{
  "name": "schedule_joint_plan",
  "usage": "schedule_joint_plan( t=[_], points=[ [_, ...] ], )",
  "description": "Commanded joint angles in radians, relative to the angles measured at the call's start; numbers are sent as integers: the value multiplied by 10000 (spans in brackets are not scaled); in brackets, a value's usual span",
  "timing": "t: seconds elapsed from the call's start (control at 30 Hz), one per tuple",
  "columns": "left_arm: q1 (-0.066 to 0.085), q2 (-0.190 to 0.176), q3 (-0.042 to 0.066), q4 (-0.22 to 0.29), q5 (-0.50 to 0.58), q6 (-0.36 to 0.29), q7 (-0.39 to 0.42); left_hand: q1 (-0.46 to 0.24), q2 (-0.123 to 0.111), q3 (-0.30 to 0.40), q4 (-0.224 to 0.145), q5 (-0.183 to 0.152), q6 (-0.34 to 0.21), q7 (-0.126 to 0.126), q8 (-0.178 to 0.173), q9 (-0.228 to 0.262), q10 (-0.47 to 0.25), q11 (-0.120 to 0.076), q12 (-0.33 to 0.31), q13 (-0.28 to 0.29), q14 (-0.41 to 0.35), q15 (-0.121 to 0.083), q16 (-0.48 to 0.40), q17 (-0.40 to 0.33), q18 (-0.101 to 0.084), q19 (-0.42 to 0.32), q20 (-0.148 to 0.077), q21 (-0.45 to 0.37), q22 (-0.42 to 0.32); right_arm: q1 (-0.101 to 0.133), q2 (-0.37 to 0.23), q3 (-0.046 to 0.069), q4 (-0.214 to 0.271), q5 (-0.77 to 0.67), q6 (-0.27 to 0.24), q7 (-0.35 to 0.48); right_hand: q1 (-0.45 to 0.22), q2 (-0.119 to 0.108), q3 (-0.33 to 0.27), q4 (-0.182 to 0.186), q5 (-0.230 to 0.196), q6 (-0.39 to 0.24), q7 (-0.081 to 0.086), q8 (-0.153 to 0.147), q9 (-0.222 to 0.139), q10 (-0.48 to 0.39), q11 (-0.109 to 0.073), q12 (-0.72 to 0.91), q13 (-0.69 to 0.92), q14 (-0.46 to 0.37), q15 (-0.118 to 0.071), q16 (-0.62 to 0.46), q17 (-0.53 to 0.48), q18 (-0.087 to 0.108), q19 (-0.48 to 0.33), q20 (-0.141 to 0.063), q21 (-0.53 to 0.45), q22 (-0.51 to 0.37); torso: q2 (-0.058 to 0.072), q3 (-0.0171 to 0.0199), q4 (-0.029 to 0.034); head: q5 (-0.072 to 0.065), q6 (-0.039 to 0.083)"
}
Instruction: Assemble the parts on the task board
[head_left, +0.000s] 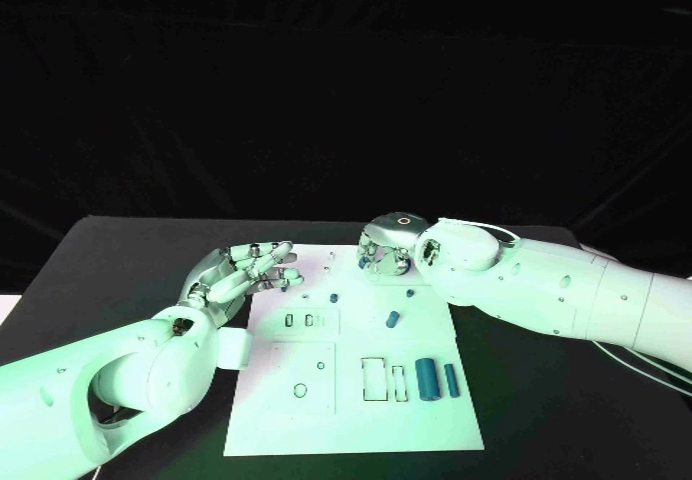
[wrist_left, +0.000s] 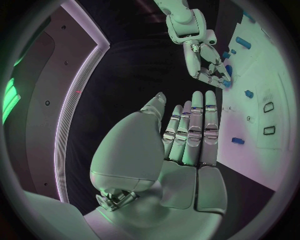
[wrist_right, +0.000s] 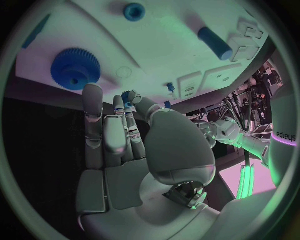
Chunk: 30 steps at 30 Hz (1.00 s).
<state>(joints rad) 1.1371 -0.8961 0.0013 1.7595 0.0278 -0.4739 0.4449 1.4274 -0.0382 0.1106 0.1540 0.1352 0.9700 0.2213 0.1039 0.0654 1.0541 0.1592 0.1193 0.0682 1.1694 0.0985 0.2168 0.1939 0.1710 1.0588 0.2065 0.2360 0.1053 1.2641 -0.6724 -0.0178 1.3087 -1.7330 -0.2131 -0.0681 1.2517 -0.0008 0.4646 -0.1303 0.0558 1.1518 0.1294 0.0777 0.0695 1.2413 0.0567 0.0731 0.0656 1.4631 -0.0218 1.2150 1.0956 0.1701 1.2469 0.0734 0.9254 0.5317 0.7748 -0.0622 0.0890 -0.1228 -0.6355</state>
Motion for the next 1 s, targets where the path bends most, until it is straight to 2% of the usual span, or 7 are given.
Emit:
schedule_joint_plan(
  t=[0.03, 0.17, 0.3, 0.43, 0.7, 0.87, 1.0],
  points=[
    [11, 16, 8, -8, -70, 237, -22, 37, 5, 21, -52, -30, -34, 54, -53, -10, -45, 47, -40, -13, 7, 38, -63, 13, 101, 60, 8, -62, -14, 2, 39, 12, 42, 152, -1276, -294, 31, 137, 130, 62, 24, 202, -124, 132, 217, 56, -5, 28, 7, 493, -67, 40, 10, 6, 64, -20, 51, 37, 18, -13, 36, 52, 18],
    [11, 18, 8, -29, -79, 221, -48, 31, 1, 20, -60, -31, -43, 60, -60, -10, -57, 52, -50, -14, -4, 44, -73, 19, 98, 57, 11, -72, -19, 4, 214, 28, -44, 229, -1407, -445, 4, 92, 178, 107, 2, 199, -121, 124, 231, 64, -4, -6, 2, 468, -64, 14, -42, 2, 43, -13, 99, 71, 40, -3, 42, 77, 57],
    [11, 17, 8, -14, -82, 229, -55, 31, 1, 20, -60, -31, -43, 60, -60, -10, -57, 52, -50, -14, -4, 44, -73, 19, 98, 57, 11, -72, -19, 8, 477, 37, -258, 251, -1501, -547, -30, 34, 198, 148, -4, 185, -114, 110, 239, 55, 4, -35, -3, 448, -57, -3, -76, 1, 17, -4, 127, 86, 44, -28, 37, 110, 72],
    [11, 23, 8, 6, -83, 247, -59, 31, 1, 20, -60, -31, -43, 60, -60, -10, -57, 52, -50, -14, -4, 44, -73, 19, 98, 57, 11, -72, -19, 10, 797, 41, -521, 254, -1593, -670, -78, -41, 205, 201, -6, 173, -109, 96, 248, 40, 15, -63, -6, 432, -47, 5, -79, -2, -5, 7, 170, 123, 61, -25, 57, 118, 64],
    [14, 29, 8, 23, -85, 285, -47, 31, 1, 23, -71, -30, -44, 61, -63, -9, -63, 55, -56, -14, -17, 49, -84, 25, 96, 53, 13, -82, -24, 0, 1306, 43, -1029, 253, -1413, -725, -99, -100, 230, 245, -1, 137, -97, 67, 252, -10, 31, -95, -13, 419, -35, 22, -72, -2, -40, 21, 199, 136, 114, -53, 163, 96, 39],
    [15, 44, 8, 10, -86, 290, -46, 32, 1, 23, -73, -30, -43, 61, -63, -8, -62, 55, -57, -14, -19, 49, -86, 26, 95, 53, 14, -84, -25, -16, 1491, 43, -1240, 246, -1304, -734, -98, -106, 247, 257, 6, 124, -91, 57, 253, -28, 36, -102, -14, 418, -30, 39, -54, -2, -49, 26, 209, 142, 146, -80, 183, 47, 71],
    [16, 52, 9, 12, -86, 292, -46, 32, 1, 23, -73, -30, -43, 61, -63, -8, -62, 55, -57, -14, -19, 49, -86, 26, 95, 53, 14, -84, -25, -32, 1618, 42, -1380, 243, -1202, -697, -100, -131, 265, 273, 12, 106, -82, 43, 254, -52, 45, -107, -15, 416, -23, 61, -34, -3, -66, 35, 225, 152, 149, -75, 177, 59, 38]
  ],
)
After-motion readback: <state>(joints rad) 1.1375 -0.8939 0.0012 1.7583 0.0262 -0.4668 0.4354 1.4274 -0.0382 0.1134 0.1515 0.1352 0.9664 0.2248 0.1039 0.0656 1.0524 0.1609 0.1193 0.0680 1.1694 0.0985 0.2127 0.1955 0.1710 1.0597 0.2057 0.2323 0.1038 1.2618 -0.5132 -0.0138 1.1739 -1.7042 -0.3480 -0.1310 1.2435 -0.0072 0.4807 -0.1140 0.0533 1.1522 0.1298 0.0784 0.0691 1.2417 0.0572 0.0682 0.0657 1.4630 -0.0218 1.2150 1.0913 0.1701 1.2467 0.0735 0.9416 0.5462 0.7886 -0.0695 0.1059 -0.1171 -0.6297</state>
